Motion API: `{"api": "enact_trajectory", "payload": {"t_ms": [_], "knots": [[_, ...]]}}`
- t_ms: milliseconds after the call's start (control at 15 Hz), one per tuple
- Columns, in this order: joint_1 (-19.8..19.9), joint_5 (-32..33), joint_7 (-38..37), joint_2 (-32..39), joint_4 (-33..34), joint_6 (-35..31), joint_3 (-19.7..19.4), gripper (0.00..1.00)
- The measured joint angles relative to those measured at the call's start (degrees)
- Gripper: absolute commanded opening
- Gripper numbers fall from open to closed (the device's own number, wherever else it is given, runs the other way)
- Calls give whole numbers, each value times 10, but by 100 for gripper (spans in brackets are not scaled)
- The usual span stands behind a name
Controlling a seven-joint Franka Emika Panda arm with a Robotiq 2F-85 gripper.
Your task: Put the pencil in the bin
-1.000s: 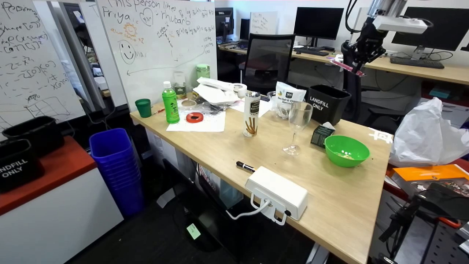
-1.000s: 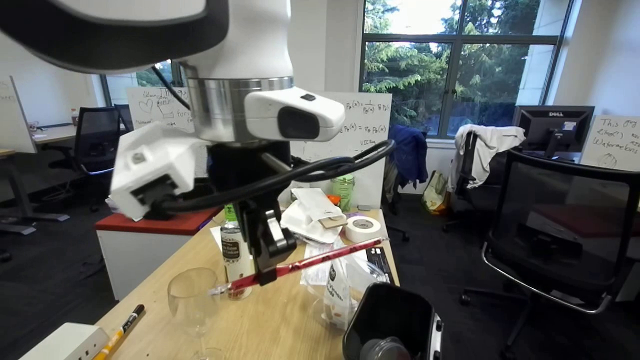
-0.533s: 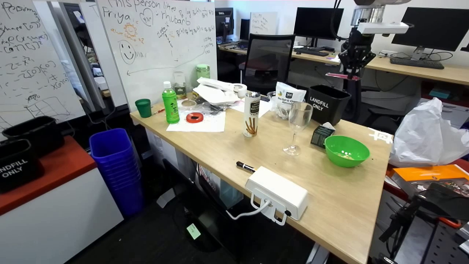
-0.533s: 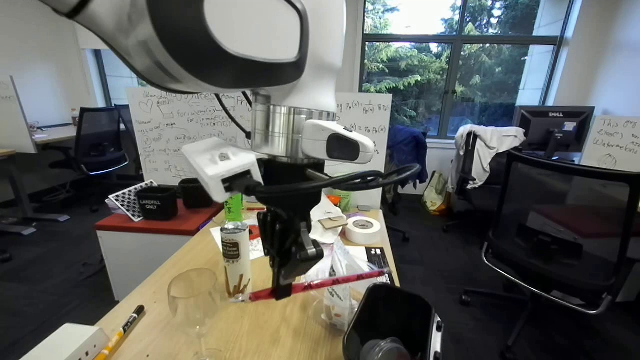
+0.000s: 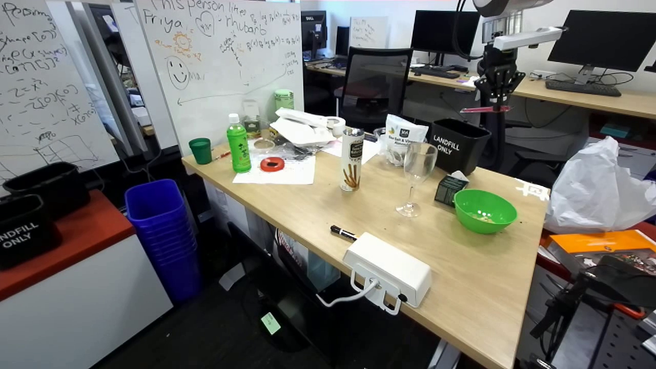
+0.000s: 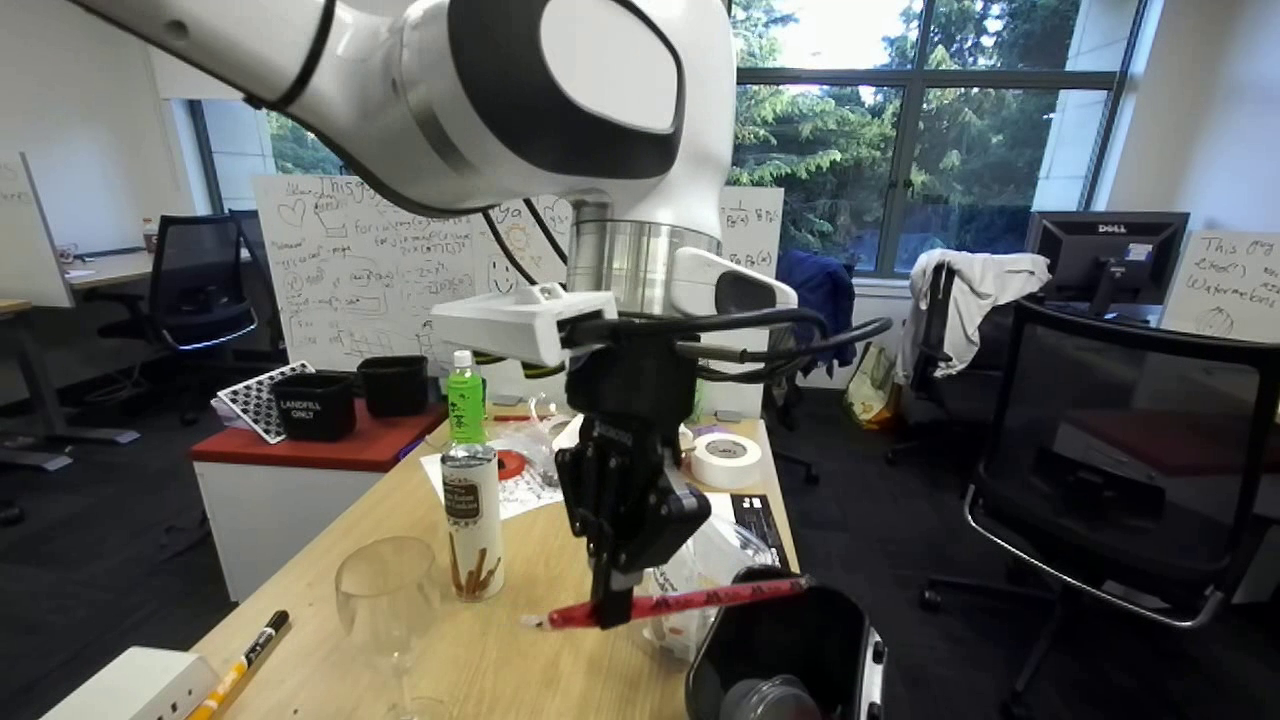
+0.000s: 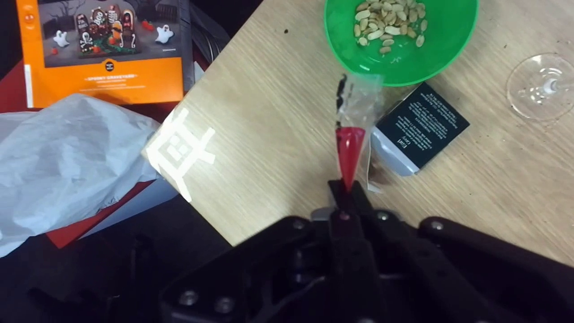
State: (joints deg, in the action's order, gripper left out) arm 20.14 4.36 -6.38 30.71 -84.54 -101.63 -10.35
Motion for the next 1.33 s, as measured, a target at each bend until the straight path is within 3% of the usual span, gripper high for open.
{"api": "enact_trajectory", "payload": {"t_ms": [200,733,1333], "knots": [[-8,9,0,26,32,4,-7,2],[-14,17,2,30,37,27,-9,0],[-40,112,30,122,137,109,-10,0]]}}
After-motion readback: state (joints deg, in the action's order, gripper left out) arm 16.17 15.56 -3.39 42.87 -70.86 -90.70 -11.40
